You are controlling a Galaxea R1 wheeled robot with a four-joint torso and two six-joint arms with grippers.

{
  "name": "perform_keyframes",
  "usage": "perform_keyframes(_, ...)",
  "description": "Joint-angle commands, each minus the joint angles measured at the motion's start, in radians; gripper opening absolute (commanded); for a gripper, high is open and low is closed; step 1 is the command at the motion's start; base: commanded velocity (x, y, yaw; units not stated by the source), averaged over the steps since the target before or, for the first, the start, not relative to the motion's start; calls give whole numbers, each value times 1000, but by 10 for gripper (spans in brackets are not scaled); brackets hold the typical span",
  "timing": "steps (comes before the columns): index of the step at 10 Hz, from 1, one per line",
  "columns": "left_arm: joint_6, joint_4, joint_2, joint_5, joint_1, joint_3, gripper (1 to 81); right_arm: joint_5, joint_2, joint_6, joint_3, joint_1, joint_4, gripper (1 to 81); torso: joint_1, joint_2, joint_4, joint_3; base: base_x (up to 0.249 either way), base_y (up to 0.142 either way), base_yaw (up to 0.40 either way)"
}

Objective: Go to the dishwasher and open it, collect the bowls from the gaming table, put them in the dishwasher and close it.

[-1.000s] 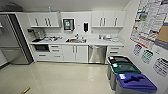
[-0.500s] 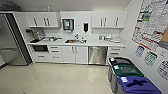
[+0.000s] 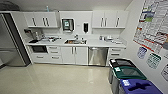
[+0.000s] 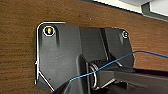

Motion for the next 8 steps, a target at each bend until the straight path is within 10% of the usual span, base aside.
perform_keyframes(1, 3, -2, -25, 50, -43, 10, 811, -54, -24, -5, 13, 34, -20, 811, 0, 0, 0, 0, 116, 0, 0)
perform_keyframes(8, 3, -2, -26, 50, -43, 10, 811, -56, -23, -5, 13, 39, -20, 811, 0, 0, 0, 0, 116, 0, 0)
